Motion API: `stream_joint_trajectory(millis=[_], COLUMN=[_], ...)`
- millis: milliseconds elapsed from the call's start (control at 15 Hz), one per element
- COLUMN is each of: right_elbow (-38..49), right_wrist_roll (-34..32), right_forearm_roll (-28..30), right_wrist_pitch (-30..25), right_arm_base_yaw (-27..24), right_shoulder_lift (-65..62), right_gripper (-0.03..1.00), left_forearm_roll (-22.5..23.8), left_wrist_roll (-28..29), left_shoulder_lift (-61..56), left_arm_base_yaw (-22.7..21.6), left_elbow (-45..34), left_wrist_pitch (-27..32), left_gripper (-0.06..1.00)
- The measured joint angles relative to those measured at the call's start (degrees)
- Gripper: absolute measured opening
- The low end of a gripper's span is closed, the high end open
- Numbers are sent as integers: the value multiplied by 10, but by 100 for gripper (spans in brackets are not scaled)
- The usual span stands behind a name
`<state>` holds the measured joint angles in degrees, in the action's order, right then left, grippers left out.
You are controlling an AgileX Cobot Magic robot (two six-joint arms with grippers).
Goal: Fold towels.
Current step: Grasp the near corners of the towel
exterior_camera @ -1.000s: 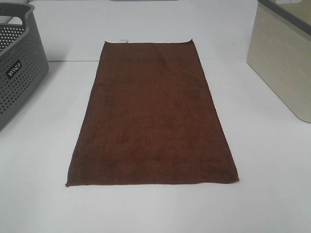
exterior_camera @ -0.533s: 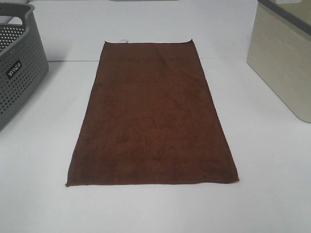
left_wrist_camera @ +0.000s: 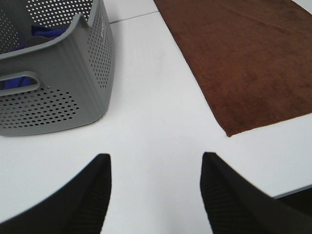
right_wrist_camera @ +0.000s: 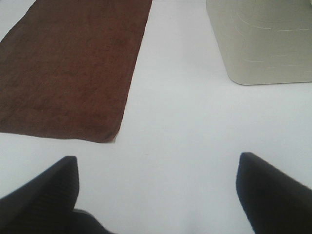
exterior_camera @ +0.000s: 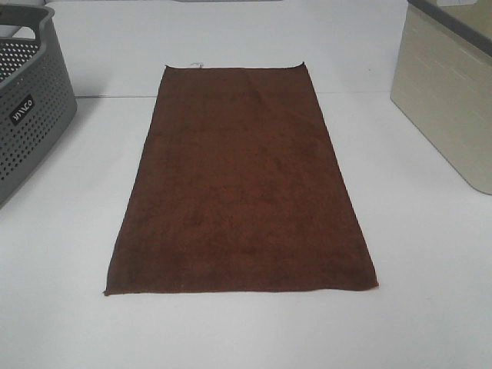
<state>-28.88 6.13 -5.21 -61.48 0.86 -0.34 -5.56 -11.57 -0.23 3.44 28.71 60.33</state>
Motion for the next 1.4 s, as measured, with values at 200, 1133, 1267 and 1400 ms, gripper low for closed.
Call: stream_joint_trajectory(millis=[200, 1133, 1267, 1400], right_elbow=[0, -13, -13, -13], right_wrist_roll=[0, -93, -100, -101], right_forearm_roll=[0, -14, -30, -36], right_wrist_pitch=[0, 133, 155, 174], right_arm_base_yaw=[0, 0, 0, 0], right_shoulder_lift=[0, 218, 317, 425], right_gripper=[82, 79, 79, 79], left_forearm_roll=[0, -116, -153, -190], left_wrist_roll=[0, 89, 89, 76], left_shoulder_lift=[0, 207, 312, 430], left_arm_base_yaw=[0, 0, 0, 0], left_elbow=[0, 3, 3, 3], left_wrist_pitch=[0, -329, -337, -311], left_gripper=[53, 53, 53, 53])
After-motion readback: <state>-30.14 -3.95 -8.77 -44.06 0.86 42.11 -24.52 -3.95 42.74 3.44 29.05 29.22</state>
